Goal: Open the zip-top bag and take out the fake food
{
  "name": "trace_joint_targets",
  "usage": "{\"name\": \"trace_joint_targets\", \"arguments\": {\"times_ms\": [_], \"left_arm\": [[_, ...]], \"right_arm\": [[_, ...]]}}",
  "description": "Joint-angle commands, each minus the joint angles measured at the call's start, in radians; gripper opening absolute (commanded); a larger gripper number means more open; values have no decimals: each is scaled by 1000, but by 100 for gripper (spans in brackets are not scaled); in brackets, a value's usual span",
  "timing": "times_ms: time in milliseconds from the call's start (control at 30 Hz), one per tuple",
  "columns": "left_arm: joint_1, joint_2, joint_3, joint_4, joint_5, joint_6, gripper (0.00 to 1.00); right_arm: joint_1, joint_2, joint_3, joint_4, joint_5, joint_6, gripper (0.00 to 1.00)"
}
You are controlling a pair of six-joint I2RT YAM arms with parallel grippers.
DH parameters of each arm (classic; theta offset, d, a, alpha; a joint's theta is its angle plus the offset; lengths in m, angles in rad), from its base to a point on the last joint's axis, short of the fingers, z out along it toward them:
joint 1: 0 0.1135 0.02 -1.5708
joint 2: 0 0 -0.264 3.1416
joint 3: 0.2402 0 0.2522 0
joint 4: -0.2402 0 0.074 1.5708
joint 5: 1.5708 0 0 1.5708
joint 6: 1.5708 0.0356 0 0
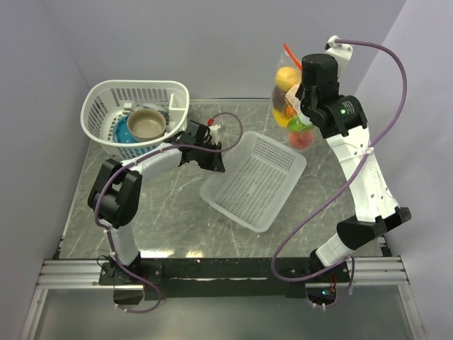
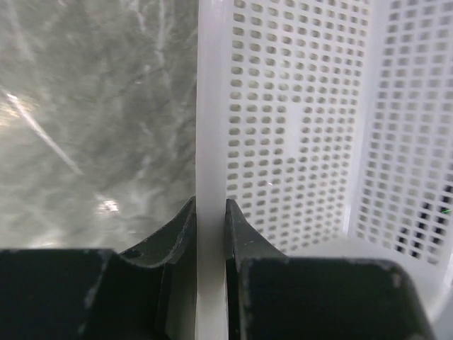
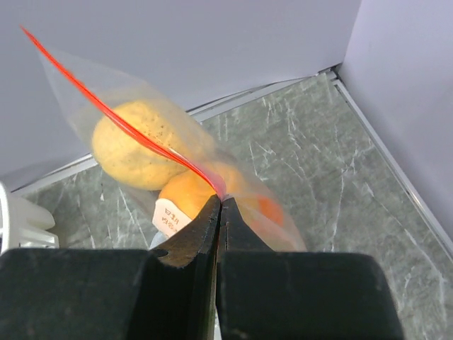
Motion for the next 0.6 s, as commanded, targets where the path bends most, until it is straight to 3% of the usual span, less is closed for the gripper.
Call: {"name": "trace_joint_targets", "arguments": {"times_ms": [0, 133, 233, 300, 367, 400, 433, 567], "left_arm": [[-4, -16, -44, 101, 39, -321, 1], [2, -104, -139, 141, 2, -453, 1], [3, -133, -162, 112, -14, -467, 1], [15, -147, -184, 128, -16, -503, 5], [37, -182, -243, 202, 47, -530, 39], [38, -193, -262, 223, 65, -548, 65], [52, -208, -280, 245, 106, -559, 99], [95, -291, -281, 265, 157, -519, 99]], "right_arm": [[-8, -27, 7, 26, -19, -14, 0], [-8, -27, -11, 34, -38, -10, 0], [-8, -10, -3, 29, -54, -4, 0], [-8, 16, 22, 20, -70, 2, 0], [-8, 36, 59, 8, -96, 8, 0], [-8, 58, 73, 3, -105, 9, 0], [-9, 68, 88, -2, -122, 11, 0], [-2, 91, 151, -14, -255, 29, 0]]}}
